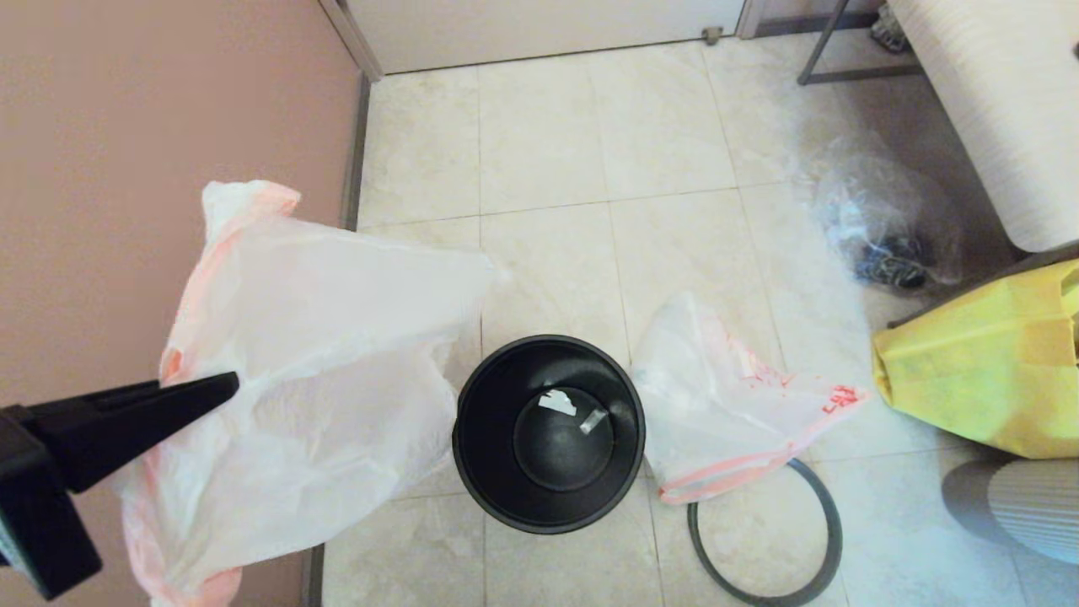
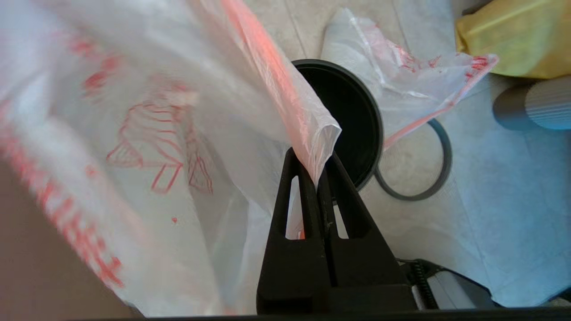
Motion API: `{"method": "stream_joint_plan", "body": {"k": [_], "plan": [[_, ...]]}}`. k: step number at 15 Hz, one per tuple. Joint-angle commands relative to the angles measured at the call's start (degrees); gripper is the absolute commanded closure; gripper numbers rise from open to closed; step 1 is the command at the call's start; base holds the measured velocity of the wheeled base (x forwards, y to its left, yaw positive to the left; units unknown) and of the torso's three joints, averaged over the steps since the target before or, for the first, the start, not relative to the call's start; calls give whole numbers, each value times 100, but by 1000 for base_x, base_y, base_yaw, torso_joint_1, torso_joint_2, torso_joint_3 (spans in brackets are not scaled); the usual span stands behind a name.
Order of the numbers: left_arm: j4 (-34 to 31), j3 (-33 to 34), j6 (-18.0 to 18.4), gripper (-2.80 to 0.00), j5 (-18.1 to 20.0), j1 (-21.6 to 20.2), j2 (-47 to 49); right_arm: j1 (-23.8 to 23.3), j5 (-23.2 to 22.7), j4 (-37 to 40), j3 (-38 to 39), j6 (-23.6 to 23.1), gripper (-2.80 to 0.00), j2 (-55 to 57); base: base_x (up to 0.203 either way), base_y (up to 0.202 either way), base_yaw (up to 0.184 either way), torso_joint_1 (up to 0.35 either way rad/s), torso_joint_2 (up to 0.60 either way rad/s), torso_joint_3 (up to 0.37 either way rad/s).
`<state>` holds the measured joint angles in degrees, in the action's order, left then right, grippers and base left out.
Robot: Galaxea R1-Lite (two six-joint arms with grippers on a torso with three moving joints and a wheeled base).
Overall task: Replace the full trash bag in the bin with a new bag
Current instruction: Put the new garbage bag on the trash can
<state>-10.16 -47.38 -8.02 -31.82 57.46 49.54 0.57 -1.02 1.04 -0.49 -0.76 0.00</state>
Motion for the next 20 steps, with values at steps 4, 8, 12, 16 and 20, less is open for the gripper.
{"method": "stream_joint_plan", "body": {"k": [4, 8, 12, 16, 20], "plan": [[89, 697, -44, 0, -18, 36, 17, 4, -3, 1, 5, -4, 0, 9, 0, 0, 0, 0, 0, 0], [983, 1847, -279, 0, -70, -14, 224, 4, -3, 1, 1, -4, 0, 9, 0, 0, 0, 0, 0, 0], [1231, 2543, -757, 0, -64, -58, 725, 4, -3, 1, 2, -4, 0, 6, 0, 0, 0, 0, 0, 0], [1852, 2675, -977, 0, -59, -146, 1771, 4, -3, 1, 3, -4, 0, 9, 0, 0, 0, 0, 0, 0], [2568, 2362, -937, 0, -47, -585, 2949, 4, -3, 1, -4, -4, 0, 9, 0, 0, 0, 0, 0, 0]]}}
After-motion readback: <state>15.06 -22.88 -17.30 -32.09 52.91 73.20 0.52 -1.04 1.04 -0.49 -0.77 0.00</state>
